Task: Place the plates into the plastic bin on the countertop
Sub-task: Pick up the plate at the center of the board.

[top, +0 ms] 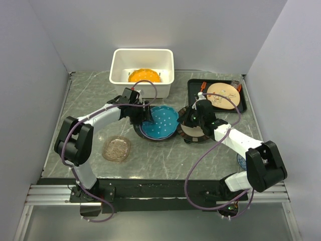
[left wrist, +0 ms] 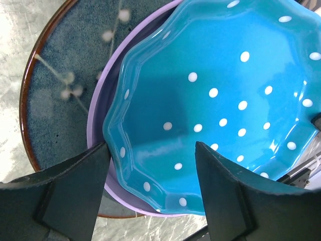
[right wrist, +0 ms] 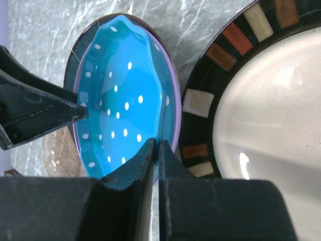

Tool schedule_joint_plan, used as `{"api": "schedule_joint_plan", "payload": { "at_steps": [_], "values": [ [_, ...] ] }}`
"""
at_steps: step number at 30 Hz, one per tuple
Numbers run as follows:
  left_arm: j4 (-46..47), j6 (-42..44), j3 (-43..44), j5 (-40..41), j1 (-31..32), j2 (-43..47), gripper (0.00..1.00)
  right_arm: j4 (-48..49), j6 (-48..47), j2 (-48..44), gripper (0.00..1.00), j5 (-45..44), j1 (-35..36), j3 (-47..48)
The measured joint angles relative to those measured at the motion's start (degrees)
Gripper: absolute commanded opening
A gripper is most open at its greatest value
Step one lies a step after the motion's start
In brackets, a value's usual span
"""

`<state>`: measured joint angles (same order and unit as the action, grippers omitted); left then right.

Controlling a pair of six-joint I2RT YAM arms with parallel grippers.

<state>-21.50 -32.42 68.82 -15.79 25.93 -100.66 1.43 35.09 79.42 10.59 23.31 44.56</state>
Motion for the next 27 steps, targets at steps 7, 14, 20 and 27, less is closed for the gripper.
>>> {"api": "schedule_joint_plan", "payload": {
  "at_steps": [7, 14, 20, 27],
  "values": [
    [2.5, -0.4, -1.2, -2.2, -0.8, 0.1, 0.72, 2.1, 0.0, 0.4, 0.00, 0.7, -0.3, -0.7],
    [7.5, -1.3, -5.5, -4.1, -1.6, 3.2, 0.73, 3.8, 0.0, 0.7, 0.00, 1.4, -0.7, -1.4],
    [10.7, -1.6, -10.8, -7.3, -2.9, 8.0, 0.74, 5.2, 0.0, 1.7, 0.00, 2.2, -0.7, -1.8],
    [17.8, -4.4, -17.2, -13.6, -5.9, 12.1, 0.75, 6.3, 0.0, 2.5, 0.00, 3.1, -0.8, -2.3]
  ]
}}
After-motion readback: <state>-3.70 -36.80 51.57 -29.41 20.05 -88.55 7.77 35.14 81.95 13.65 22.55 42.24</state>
